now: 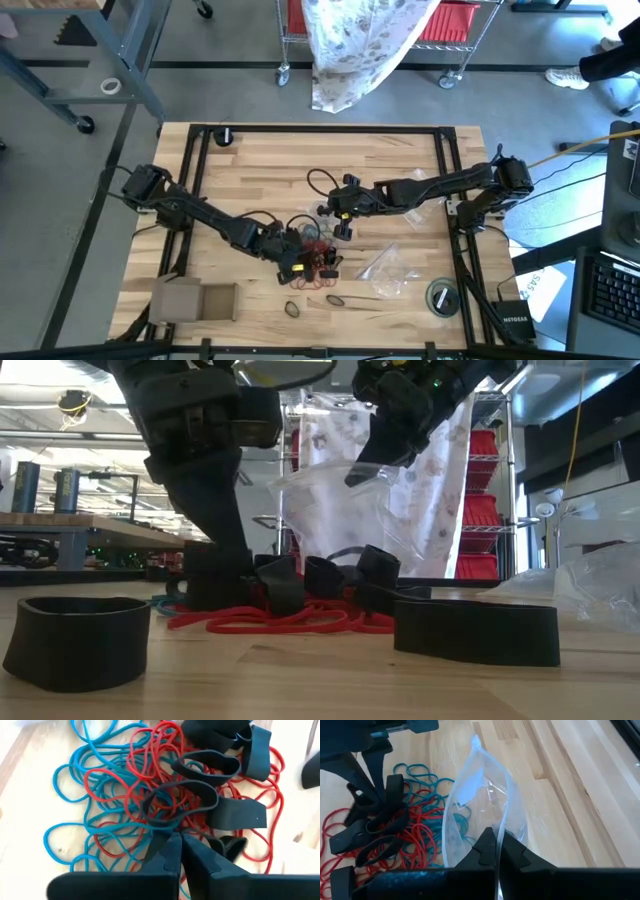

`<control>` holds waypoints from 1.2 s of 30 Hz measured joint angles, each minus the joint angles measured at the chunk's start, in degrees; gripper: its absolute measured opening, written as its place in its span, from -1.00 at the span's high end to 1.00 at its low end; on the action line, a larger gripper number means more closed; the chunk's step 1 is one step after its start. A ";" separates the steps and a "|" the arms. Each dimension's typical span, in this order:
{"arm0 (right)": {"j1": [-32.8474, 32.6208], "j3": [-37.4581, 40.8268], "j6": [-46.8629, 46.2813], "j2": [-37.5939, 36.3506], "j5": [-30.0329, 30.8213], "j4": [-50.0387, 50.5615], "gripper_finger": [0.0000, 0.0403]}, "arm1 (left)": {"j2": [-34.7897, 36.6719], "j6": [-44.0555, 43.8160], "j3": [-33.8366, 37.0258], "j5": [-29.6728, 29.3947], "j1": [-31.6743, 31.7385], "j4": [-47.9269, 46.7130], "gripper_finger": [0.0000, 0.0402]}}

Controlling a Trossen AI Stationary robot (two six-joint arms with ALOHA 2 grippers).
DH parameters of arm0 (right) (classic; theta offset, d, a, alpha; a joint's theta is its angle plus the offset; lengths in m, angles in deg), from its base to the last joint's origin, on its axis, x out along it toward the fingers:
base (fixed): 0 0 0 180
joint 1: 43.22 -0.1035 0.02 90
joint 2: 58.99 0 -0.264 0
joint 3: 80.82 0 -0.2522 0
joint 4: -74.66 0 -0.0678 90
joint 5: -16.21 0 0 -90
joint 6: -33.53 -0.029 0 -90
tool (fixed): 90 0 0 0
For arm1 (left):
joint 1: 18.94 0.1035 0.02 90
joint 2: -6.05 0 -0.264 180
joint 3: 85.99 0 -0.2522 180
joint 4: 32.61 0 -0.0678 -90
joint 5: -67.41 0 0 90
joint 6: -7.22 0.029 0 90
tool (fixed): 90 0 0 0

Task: Sort rubber bands
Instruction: Put the black rubber band into the transparent zip lock bag

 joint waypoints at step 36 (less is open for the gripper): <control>-0.02 0.00 -0.42 0.00 -3.72 -0.40 1.00 | 4.40 63.45 -5.64 -22.86 6.02 16.02 1.00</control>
